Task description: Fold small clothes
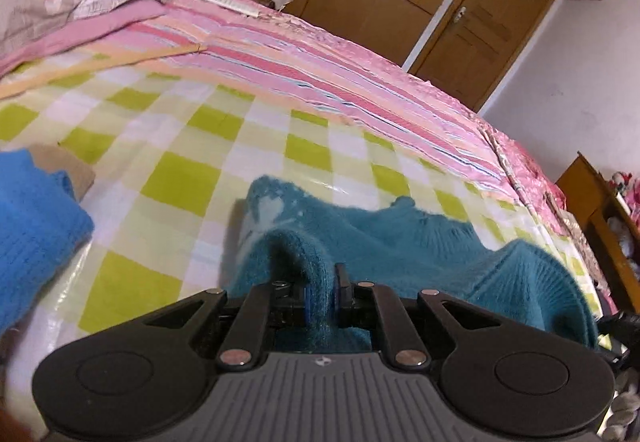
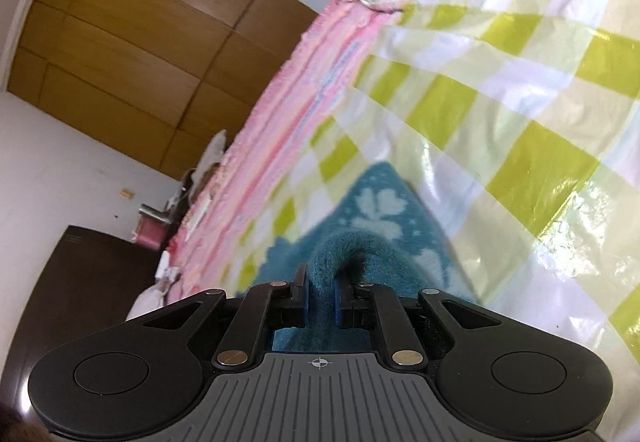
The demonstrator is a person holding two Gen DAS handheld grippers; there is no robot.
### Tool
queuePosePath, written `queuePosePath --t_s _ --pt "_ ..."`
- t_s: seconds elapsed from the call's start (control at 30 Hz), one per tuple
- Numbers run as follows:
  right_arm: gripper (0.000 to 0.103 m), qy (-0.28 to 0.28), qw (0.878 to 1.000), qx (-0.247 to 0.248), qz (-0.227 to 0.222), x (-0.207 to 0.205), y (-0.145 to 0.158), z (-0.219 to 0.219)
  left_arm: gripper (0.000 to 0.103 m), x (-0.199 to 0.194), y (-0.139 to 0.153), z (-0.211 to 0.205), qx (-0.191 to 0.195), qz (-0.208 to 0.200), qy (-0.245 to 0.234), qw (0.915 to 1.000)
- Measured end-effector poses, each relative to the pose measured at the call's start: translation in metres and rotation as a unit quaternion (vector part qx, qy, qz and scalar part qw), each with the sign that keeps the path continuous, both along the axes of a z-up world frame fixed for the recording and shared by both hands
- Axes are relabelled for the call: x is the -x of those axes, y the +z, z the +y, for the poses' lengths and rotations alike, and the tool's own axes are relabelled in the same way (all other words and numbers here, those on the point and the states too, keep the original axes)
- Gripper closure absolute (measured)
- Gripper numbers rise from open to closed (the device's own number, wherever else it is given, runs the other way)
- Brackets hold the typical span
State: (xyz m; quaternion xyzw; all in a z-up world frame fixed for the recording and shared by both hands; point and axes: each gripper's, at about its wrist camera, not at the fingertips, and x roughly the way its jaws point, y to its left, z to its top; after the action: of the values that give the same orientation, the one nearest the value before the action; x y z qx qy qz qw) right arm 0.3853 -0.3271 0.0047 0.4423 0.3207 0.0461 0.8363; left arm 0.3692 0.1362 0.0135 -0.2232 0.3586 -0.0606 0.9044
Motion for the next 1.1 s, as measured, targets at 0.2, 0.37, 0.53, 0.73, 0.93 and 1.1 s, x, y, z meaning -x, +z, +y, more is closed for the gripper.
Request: queuePosePath --t_s 0.2,0.37,0.53,0.73,0.93,1.1 --pt "0.080 -0.001 1.000 -0.003 0.003 -0.003 -0.004 -0.002 0.083 -0.008 0.002 0.003 0.020 0.007 0.014 0.9997" --pt "0.057 -0.002 1.000 -0.021 -0.022 -0.001 0.004 -0.005 0.077 -0.009 0.004 0.005 0.044 0.008 0.024 0.9987" --pt "0.056 0.008 1.000 0.007 -0.027 -0.002 0.010 0.000 0.074 -0.008 0.009 0.008 0.062 0.007 0.031 0.9976" --pt "0.056 0.006 0.999 -0.018 -0.026 0.001 0.005 -0.007 0.071 -0.010 0.011 0.016 0.096 0.012 0.037 0.9946" --pt "0.048 0.005 0.998 -0.050 -0.032 0.003 0.003 -0.018 0.068 -0.012 0.018 0.017 0.092 0.010 0.031 0.9952" --pt "0.045 0.004 0.999 -0.032 -0.036 0.005 0.007 -0.021 0.061 -0.016 0.021 0.019 0.111 0.017 0.034 0.9931"
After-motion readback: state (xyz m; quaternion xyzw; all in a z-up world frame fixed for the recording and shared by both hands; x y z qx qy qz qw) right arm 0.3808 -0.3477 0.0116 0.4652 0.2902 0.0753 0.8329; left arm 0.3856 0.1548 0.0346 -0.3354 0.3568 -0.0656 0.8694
